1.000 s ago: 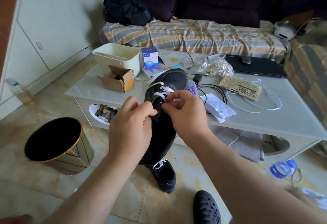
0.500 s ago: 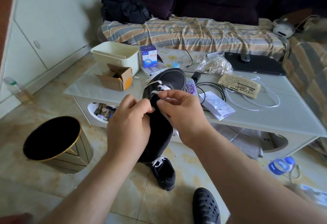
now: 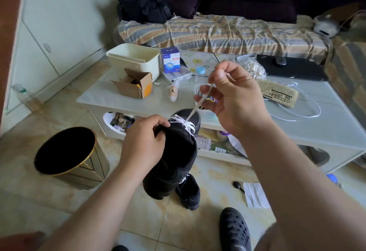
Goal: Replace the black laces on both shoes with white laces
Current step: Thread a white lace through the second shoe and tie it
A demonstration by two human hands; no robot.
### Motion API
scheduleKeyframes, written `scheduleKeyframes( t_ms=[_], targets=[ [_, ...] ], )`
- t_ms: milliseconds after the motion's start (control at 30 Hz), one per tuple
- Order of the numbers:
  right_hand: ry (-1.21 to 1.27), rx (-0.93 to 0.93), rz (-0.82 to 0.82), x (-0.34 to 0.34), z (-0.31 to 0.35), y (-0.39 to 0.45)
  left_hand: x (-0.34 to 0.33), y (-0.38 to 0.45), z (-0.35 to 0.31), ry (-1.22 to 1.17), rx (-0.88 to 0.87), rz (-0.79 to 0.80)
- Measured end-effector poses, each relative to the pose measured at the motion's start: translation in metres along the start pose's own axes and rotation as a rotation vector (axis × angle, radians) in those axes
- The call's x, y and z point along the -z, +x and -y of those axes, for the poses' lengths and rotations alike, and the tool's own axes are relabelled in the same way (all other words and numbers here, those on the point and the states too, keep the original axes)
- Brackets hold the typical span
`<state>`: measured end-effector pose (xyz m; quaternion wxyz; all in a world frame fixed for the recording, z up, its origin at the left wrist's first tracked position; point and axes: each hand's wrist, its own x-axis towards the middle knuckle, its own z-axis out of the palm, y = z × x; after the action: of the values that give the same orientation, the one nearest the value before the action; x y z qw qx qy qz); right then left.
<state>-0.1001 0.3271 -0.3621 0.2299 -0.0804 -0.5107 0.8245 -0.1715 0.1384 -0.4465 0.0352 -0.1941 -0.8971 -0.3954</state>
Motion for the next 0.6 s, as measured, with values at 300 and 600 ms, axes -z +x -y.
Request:
scheduleKeyframes(
  t_ms=[300, 600],
  targets=[
    [-1.055, 0.153, 0.111, -0.007, -0.044, -0.007, 0.002, -0.002, -0.014, -0.457, 0.28, 0.08],
    [-1.146, 0.11, 0.127, -0.011, -0.053, -0.014, 0.011, 0.0, -0.023, -0.718, 0.394, 0.054]
  ],
)
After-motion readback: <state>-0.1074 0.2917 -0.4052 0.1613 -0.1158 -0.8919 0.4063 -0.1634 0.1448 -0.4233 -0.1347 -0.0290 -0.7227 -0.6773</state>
